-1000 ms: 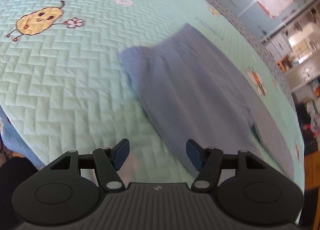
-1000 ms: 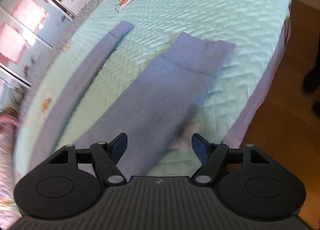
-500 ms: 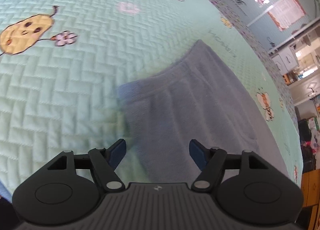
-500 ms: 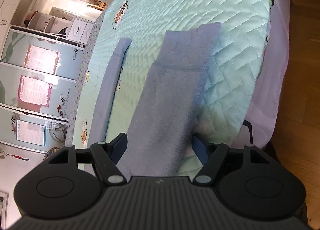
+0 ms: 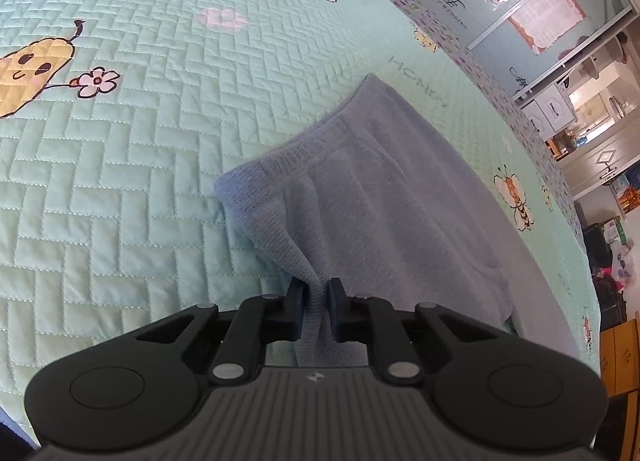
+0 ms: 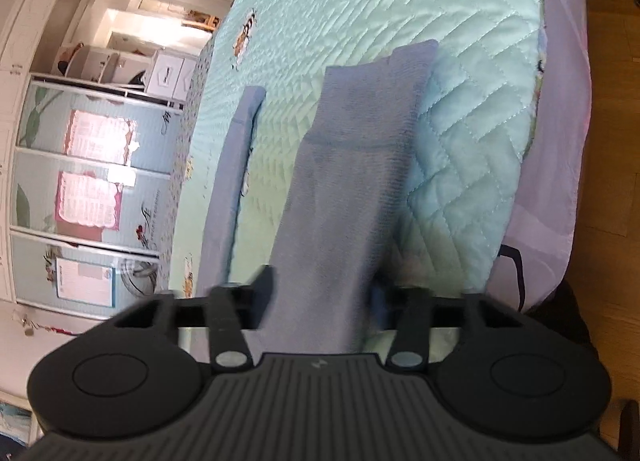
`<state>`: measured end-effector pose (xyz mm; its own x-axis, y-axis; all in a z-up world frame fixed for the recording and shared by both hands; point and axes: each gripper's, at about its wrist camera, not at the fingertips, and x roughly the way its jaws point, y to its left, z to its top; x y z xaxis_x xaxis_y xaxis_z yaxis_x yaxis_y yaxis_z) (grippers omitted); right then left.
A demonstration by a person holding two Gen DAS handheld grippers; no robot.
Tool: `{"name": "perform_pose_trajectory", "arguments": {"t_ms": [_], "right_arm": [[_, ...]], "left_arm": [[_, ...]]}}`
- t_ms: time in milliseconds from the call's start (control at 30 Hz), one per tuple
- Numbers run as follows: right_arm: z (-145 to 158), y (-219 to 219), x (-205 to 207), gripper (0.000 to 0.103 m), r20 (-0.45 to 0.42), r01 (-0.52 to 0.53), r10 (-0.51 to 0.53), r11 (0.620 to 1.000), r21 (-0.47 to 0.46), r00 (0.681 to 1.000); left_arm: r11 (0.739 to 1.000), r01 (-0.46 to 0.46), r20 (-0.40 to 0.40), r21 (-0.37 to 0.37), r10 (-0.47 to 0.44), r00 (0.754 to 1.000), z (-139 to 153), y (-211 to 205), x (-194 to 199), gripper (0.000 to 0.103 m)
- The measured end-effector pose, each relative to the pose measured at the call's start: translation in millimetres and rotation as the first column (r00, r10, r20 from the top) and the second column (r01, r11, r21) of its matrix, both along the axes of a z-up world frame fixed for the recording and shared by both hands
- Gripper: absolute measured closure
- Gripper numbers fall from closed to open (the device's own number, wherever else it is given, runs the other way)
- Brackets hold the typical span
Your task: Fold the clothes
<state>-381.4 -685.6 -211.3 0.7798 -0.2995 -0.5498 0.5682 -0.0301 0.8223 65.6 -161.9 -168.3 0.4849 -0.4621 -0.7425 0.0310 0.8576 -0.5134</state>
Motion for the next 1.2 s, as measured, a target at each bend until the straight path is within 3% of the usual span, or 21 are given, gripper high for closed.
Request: {"name": "perform_pose_trajectory", "arguments": {"t_ms": [33,67,267,300,333,367,433,467,533,633,700,733,767,833,1033,1100,1167,1200], "right_arm": [[-3,-1,1,0.095,-0.014,0.001,-0.001,1.000,0.005,1.000],[-6,-2,1,0.097,-0.016,0.006,-0.006,1.000,0.015,1.000],[2,-2,-1,0.095,-0.001,0.000,0.000,1.000,0.002,1.000],[5,-3,0,0.091,0.019,-0.004,0.004,1.000,-0.001,1.000],[7,-3,1,0.077,0.018,-0.011,0.011,1.000,0.006,1.000],[9,-4,3,0.048,0.013,-0.018,0.018,1.000,0.014,1.000],[8,-3,7,0.035,0.039,-0.062,0.062,0.998,0.022,0.997],[9,0,10,0.035,0.041,-0.087,0.086,0.996,0.022,0.995],[8,10,16,0.035,0.034,-0.133,0.133,0.991,0.014,0.991],[5,20,22,0.039,0.029,-0.156,0.156,0.988,-0.002,0.987],[3,17,23,0.063,0.036,-0.158,0.157,0.987,0.016,0.987],[2,16,22,0.082,0.036,-0.156,0.155,0.987,0.022,0.987],[2,14,21,0.094,0.034,-0.153,0.153,0.988,0.026,0.988],[3,15,19,0.097,0.040,-0.150,0.149,0.988,0.021,0.988],[7,15,19,0.092,0.064,-0.168,0.166,0.986,0.023,0.984],[5,16,19,0.082,0.063,-0.172,0.170,0.985,0.034,0.983],[3,18,20,0.058,0.063,-0.176,0.173,0.983,0.046,0.983],[2,19,20,0.058,0.062,-0.178,0.175,0.983,0.051,0.983]], "left_arm": [[1.000,-0.002,0.000,-0.004,0.002,1.000,-1,0,0,0.092],[1.000,-0.006,0.000,-0.008,0.006,1.000,-2,0,0,0.092],[0.999,0.003,0.022,-0.040,-0.002,1.000,10,7,-7,0.093],[0.999,0.003,0.007,-0.045,-0.003,1.000,8,9,-7,0.093],[0.999,0.003,-0.007,-0.049,-0.003,1.000,6,10,-7,0.091],[0.999,0.002,-0.021,-0.054,-0.003,1.000,5,11,-7,0.089],[0.998,0.001,-0.050,-0.063,-0.004,0.999,1,13,-6,0.083],[0.998,0.001,-0.064,-0.067,-0.005,0.998,-1,14,-6,0.076],[0.996,-0.002,-0.080,-0.090,-0.005,0.997,-5,14,-8,0.070],[0.996,0.010,-0.077,-0.084,-0.016,0.997,-4,8,-3,0.072],[0.996,0.019,-0.078,-0.084,-0.025,0.997,-5,5,3,0.090],[0.996,0.022,-0.080,-0.084,-0.029,0.996,-5,4,6,0.092],[0.996,0.012,-0.080,-0.094,-0.020,0.997,-6,6,5,0.093],[0.993,-0.007,-0.080,-0.114,-0.002,0.997,-7,10,3,0.093],[0.987,-0.072,-0.104,-0.144,0.057,0.993,-8,37,-15,0.085],[0.984,-0.090,-0.111,-0.155,0.074,0.991,-8,48,-14,0.083],[0.976,-0.117,-0.132,-0.185,0.093,0.987,-9,57,-10,0.069],[0.971,-0.129,-0.138,-0.200,0.103,0.985,-9,59,-9,0.067]]}}
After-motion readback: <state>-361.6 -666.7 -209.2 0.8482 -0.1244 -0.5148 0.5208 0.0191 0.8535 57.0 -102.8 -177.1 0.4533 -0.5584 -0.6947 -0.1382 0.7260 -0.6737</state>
